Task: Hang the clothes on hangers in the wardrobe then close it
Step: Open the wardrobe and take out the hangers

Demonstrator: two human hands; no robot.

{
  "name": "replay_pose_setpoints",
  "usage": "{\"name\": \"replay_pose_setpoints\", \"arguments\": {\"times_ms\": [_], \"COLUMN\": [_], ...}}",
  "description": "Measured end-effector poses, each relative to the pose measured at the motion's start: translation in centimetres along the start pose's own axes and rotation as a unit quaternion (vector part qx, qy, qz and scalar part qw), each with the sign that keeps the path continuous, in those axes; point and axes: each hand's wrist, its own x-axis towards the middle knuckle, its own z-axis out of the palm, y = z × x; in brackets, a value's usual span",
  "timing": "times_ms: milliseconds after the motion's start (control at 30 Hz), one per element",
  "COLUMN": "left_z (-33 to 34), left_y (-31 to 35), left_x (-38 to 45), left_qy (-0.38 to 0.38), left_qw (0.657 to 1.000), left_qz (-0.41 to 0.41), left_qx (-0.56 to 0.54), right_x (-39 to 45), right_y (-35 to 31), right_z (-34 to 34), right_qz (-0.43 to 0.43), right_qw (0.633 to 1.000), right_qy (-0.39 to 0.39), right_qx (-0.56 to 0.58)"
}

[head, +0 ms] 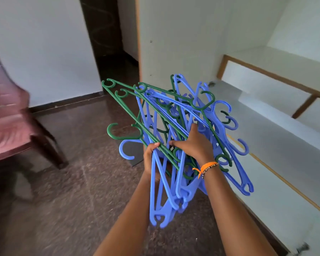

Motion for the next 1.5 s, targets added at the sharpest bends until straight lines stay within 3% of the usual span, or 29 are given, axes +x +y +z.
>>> {"name": "replay_pose_setpoints", "arguments": {"times_ms": [133,333,533,800,1033,1300,1500], "left_z": [-5.8,-15.5,-25.1,-36.3,-48.8,-60.8,-68.6], "left_y": [3.5,10.6,19.5,29.7,38.4,54.1,63.9], "left_x": [-4.0,-11.5,-19.6,-27.0,-27.7,-24.0,-20.5], "left_qy": [0.004,0.095,0.203,0.229,0.274,0.306,0.274], "left_qw": [0.999,0.99,0.961,0.933,0.913,0.893,0.892], "left_qz": [0.024,0.09,0.174,0.258,0.274,0.3,0.317], "left_qx": [-0.028,-0.042,-0.071,-0.103,-0.128,-0.135,-0.169], "right_x": [-2.9,-7.5,-13.4,-18.5,-19.2,-16.0,-13.0], "right_y": [-4.5,-13.7,-25.0,-39.1,-51.3,-69.3,-80.4], "right_z": [4.7,13.3,22.6,35.0,46.3,57.3,64.7], "right_qz": [-0.045,-0.129,-0.224,-0.331,-0.397,-0.427,-0.441], "right_qw": [0.998,0.984,0.956,0.909,0.866,0.839,0.825], "right_qy": [-0.04,-0.119,-0.179,-0.234,-0.278,-0.32,-0.332], "right_qx": [-0.009,-0.037,-0.056,-0.093,-0.125,-0.108,-0.125]}}
